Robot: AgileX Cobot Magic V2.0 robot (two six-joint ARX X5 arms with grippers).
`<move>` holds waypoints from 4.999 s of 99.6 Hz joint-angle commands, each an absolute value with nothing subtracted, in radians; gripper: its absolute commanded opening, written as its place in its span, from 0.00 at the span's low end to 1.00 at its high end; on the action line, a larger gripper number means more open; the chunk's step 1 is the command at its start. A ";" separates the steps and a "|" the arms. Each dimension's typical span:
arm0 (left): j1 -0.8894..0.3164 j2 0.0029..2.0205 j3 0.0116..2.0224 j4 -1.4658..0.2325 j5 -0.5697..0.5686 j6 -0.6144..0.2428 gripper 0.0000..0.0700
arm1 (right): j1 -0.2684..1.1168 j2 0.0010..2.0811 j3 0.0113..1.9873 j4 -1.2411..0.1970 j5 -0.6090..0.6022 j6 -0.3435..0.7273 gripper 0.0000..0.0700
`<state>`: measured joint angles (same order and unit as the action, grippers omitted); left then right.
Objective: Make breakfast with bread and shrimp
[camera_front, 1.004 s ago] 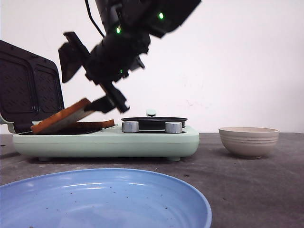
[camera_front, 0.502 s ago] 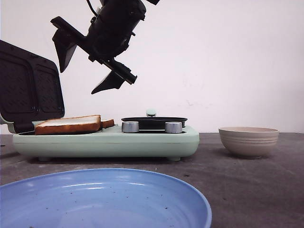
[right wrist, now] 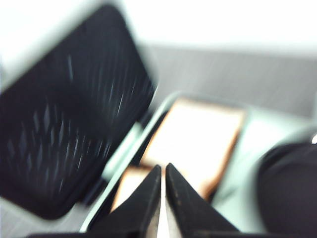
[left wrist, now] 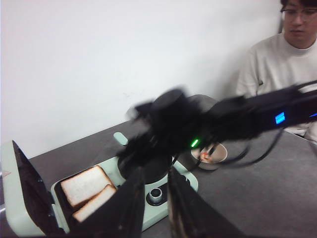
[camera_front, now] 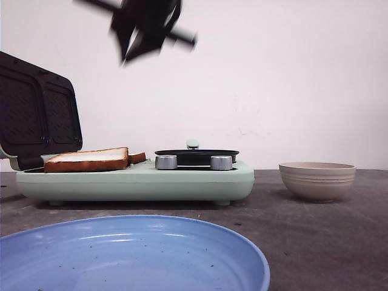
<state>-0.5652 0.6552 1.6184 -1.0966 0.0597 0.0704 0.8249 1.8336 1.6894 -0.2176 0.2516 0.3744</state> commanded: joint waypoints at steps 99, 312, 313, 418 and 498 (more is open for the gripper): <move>-0.534 0.777 1.265 -0.417 -0.381 0.175 0.00 | 0.791 0.555 0.830 -0.196 0.290 0.011 0.01; 0.325 1.592 1.432 -0.584 0.611 -0.542 0.45 | 0.791 0.358 0.830 -0.484 0.323 0.090 0.01; 0.325 1.592 1.432 -0.583 0.610 -0.542 0.45 | 0.791 0.358 0.830 -0.484 0.323 0.090 0.00; 0.098 1.669 1.431 -0.473 0.548 -0.540 0.00 | 0.791 0.379 0.830 -0.481 0.323 0.093 0.01; -0.288 1.716 1.431 -0.422 0.190 -0.353 0.25 | 0.791 0.417 0.830 -0.481 0.321 0.094 0.01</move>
